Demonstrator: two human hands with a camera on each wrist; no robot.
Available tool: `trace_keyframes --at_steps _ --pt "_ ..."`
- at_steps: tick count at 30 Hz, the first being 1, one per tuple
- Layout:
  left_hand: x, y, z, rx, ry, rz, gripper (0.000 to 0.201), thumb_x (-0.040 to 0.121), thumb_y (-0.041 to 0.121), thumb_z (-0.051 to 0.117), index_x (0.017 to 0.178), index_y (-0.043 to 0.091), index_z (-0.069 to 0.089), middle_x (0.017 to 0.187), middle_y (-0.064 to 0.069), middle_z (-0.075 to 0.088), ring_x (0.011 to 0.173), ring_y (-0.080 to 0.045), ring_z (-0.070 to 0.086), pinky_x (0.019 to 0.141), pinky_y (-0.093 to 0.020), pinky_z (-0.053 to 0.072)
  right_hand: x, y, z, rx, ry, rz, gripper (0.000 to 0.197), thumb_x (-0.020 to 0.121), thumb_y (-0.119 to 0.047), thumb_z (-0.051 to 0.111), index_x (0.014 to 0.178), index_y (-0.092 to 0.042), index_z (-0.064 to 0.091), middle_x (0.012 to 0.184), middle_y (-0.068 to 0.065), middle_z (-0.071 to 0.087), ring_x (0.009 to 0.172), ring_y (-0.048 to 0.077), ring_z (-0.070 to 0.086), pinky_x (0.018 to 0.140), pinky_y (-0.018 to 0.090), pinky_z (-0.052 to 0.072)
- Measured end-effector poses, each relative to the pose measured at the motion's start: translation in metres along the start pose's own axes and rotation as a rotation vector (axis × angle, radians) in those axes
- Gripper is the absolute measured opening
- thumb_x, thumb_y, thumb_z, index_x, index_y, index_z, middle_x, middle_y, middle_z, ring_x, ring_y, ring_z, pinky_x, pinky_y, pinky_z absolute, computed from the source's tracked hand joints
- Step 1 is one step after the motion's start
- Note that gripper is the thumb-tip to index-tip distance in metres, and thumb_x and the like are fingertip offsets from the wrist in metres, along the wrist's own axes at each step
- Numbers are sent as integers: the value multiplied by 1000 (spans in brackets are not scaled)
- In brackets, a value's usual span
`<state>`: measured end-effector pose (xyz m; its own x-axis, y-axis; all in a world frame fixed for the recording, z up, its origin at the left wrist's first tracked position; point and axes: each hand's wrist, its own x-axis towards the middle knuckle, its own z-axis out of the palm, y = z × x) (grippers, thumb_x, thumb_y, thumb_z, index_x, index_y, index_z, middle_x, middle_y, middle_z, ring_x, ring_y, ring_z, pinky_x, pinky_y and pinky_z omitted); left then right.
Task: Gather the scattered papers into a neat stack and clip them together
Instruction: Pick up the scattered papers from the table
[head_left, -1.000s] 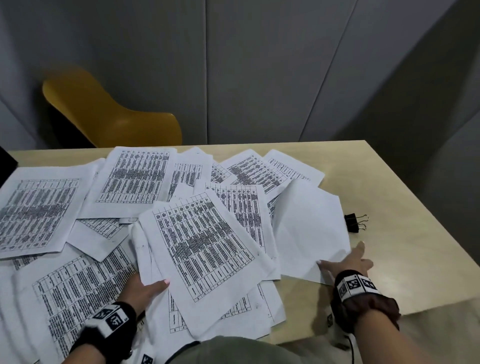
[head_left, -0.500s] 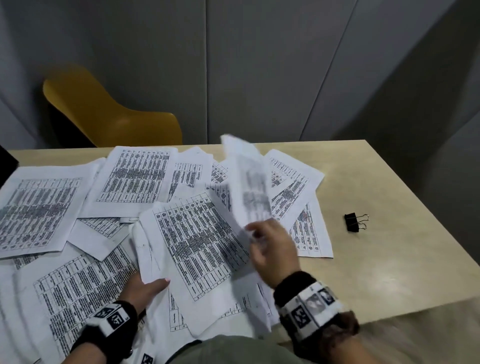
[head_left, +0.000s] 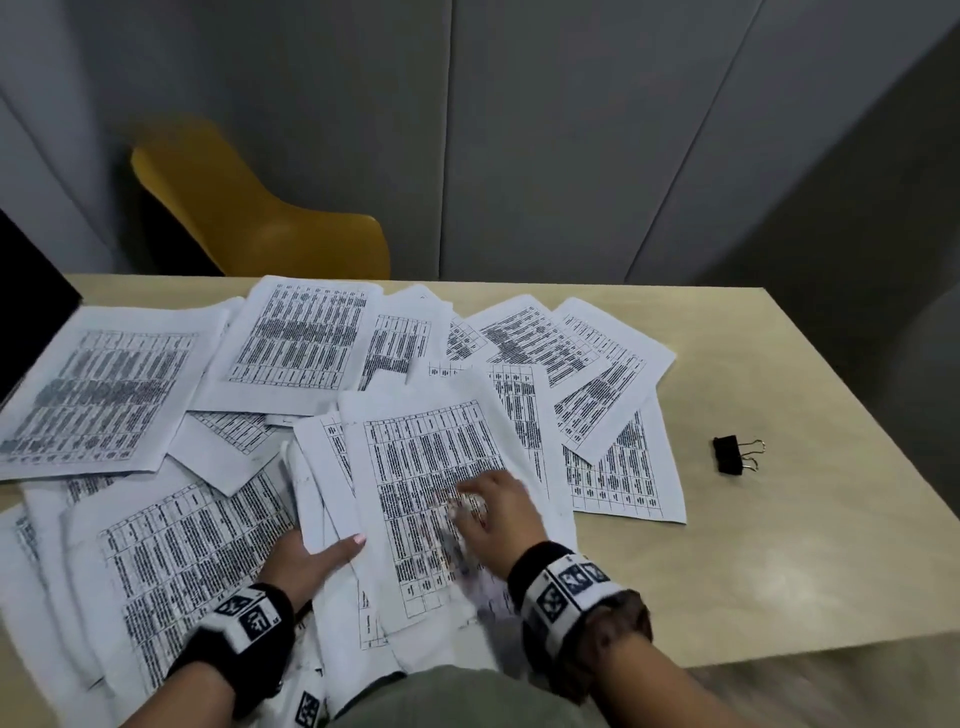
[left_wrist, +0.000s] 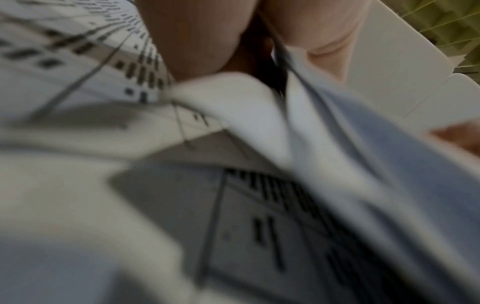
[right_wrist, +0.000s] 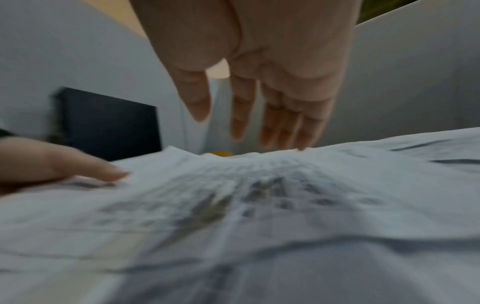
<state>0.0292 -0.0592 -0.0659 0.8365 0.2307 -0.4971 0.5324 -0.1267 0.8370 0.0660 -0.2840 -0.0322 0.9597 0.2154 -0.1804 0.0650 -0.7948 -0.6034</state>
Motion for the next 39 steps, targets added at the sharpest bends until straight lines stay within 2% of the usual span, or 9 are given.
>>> trace_keyframes --at_steps 3,8,13,18,22,27,32,35,39 --pt "-1 2 0 -7 9 -5 19 74 19 76 90 19 65 90 -3 69 89 -23 65 86 -34 48 -1 27 -12 -301 -113 175 57 87 -48 50 135 -21 38 145 9 32 134 27 28 115 44 24" --pt "1 1 1 29 10 -22 21 75 9 75 91 11 62 90 -10 67 86 -26 63 83 -33 45 -25 11 6 -289 -317 -57 41 85 -49 51 114 -20 52 132 4 43 120 23 40 107 43 35" --pt "3 -2 -2 15 71 -61 28 81 11 69 105 1 59 97 -18 65 93 -34 60 88 -42 46 -2 20 -21 186 10 177 32 92 -24 53 122 -18 57 131 4 53 114 18 53 100 27 41" --pt "-5 6 -4 -156 115 -115 33 85 9 62 112 -6 53 106 -24 61 105 -41 56 98 -50 41 46 78 -72 15 221 367 40 92 -23 51 132 -15 49 141 18 38 131 31 36 109 32 28" --pt "-10 19 -3 -236 102 -115 40 88 10 57 122 -7 46 114 -12 55 112 -33 49 103 -49 34 61 105 -83 -267 -43 395 51 94 -40 40 142 -23 32 155 16 13 142 36 13 115 46 20" --pt "-9 27 -3 -243 121 -114 37 90 12 53 118 -12 50 121 -26 56 117 -41 48 104 -50 31 31 103 -52 -396 -266 338 70 91 -48 40 148 -33 3 158 8 -10 145 34 -4 116 49 7" --pt "-3 31 -1 -278 121 -138 31 89 5 53 111 -16 51 97 -20 60 111 -39 51 104 -48 32 -18 84 -41 -432 -306 238 62 92 -33 36 148 -30 11 159 9 -3 145 34 1 117 46 10" --pt "2 34 0 -306 131 -163 27 86 4 57 107 -13 53 92 -18 61 110 -42 53 100 -46 37 -10 89 -55 -117 -7 302 60 78 -51 37 123 -19 59 139 19 43 127 32 44 104 34 33" --pt "4 32 3 -334 107 -169 9 87 4 56 95 1 56 114 -17 58 111 -35 52 102 -42 34 37 118 -91 33 352 726 64 80 -41 64 135 -17 41 139 22 36 128 39 34 105 46 31"
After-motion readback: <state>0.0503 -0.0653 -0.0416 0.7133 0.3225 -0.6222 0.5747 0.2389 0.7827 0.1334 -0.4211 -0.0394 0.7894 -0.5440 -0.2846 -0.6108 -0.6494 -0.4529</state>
